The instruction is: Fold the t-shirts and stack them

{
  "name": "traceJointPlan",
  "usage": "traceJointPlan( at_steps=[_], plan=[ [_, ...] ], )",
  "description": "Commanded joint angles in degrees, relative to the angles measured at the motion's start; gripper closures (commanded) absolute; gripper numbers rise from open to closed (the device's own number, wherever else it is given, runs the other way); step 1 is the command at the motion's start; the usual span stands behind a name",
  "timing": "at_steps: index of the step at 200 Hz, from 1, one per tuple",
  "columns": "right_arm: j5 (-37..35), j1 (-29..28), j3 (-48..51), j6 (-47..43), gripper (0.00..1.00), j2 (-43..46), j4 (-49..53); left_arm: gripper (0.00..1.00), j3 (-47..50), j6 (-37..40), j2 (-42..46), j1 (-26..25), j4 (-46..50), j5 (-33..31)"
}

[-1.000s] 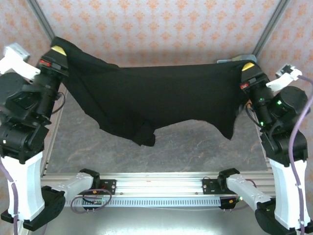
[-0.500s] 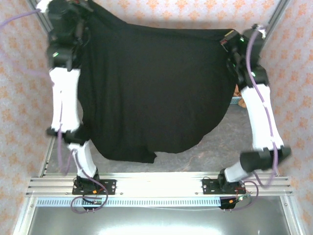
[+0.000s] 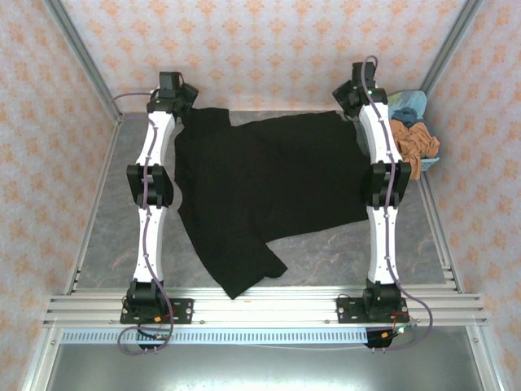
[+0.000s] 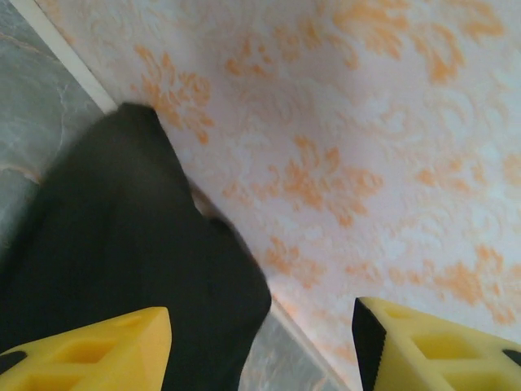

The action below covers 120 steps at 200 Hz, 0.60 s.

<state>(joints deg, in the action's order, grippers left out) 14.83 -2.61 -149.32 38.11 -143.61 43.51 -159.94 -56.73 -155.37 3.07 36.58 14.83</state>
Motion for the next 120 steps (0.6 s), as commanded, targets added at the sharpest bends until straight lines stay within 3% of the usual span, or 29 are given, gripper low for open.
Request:
traceJointPlan(
  at_steps=[1, 28, 52, 71, 93, 120],
  plan=[
    [1.53, -1.54, 12.63, -1.04, 0.55, 13.18, -0.76, 0.39, 5.91, 9.14, 15.43, -1.57, 10.89, 1.88],
    [1.57, -2.91, 38.66, 1.12, 0.55, 27.61, -8.83, 0.42, 32.05, 13.62, 31.02, -5.51, 11.73, -0.71],
    [2.69, -3.77, 58.19, 3.57, 0.57, 38.2, -14.23, 0.54, 55.61, 9.29, 41.99, -9.06, 9.6, -0.58],
    [4.3, -3.87, 68.09, 4.71, 0.64, 41.88, -15.37, 0.58, 70.06, 5.29, 45.59, -11.37, 4.82, 2.42],
    [4.62, -3.89, 73.76, 4.53, 0.69, 42.17, -16.2, 0.62, 77.25, 2.81, 45.01, -12.22, 3.48, 3.27],
    [2.16, -3.55, 73.94, 1.88, 0.7, 37.85, -14.07, 0.68, 76.89, 4.1, 39.24, -11.97, 6.99, -0.73]
  ],
)
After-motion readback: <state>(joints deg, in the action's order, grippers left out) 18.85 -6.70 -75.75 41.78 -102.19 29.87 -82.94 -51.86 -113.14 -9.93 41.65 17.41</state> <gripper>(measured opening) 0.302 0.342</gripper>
